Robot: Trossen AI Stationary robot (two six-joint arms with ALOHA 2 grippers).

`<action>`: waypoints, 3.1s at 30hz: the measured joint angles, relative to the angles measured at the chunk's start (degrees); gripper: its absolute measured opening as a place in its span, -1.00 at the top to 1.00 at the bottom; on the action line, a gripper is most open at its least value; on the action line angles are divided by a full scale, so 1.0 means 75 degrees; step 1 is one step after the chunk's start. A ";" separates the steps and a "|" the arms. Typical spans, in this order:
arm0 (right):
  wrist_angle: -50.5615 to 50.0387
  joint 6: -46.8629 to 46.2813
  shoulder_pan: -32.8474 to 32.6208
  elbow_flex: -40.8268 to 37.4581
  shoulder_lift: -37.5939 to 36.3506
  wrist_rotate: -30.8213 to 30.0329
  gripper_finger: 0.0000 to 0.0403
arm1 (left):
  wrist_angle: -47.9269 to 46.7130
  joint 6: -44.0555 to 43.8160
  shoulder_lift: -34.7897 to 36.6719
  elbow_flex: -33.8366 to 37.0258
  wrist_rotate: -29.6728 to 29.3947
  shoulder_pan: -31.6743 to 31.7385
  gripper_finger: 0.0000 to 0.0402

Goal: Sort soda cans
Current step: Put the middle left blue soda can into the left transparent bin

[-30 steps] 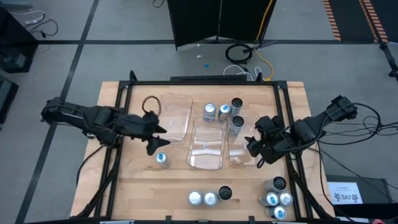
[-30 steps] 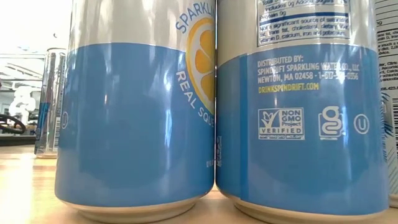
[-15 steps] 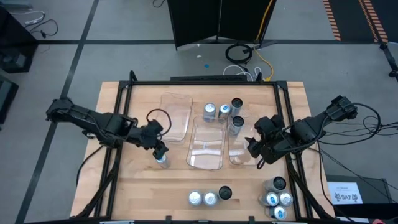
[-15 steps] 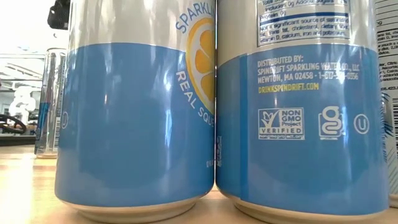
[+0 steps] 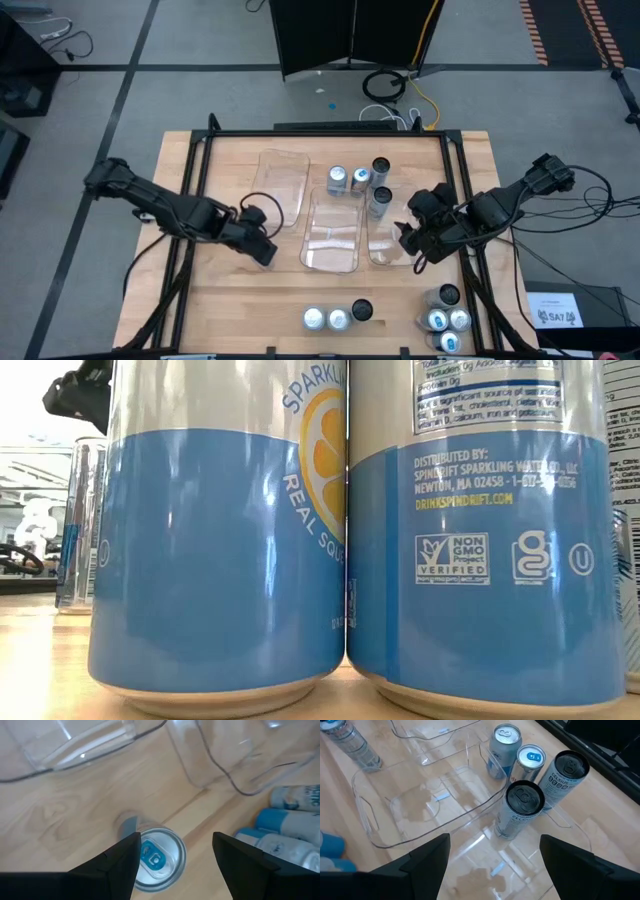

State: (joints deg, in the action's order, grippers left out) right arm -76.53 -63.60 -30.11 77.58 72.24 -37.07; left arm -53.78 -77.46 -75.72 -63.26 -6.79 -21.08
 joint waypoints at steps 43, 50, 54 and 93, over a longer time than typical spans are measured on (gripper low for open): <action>0.0001 0.0171 0.0000 0.0000 -0.0001 0.0187 -0.50 | 0.1102 0.1061 -0.0157 0.0006 -0.0649 0.0396 -0.85; 0.0003 0.0088 0.0000 0.0000 0.0000 0.0185 -0.50 | 0.1103 0.1184 -0.0157 0.0006 0.0315 0.0408 -0.98; 0.0003 0.0085 -0.0002 -0.0001 -0.0001 0.0185 -0.50 | 0.0798 0.0986 -0.0157 0.0006 0.0382 0.0428 -0.97; 0.0289 0.0007 -0.0002 -0.0003 0.0000 0.0152 -0.50 | -0.0431 0.0629 -0.1343 0.0242 0.0974 0.0108 -0.45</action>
State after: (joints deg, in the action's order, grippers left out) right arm -74.37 -63.54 -30.13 77.56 72.25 -35.92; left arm -57.01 -72.74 -85.80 -61.45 0.51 -20.27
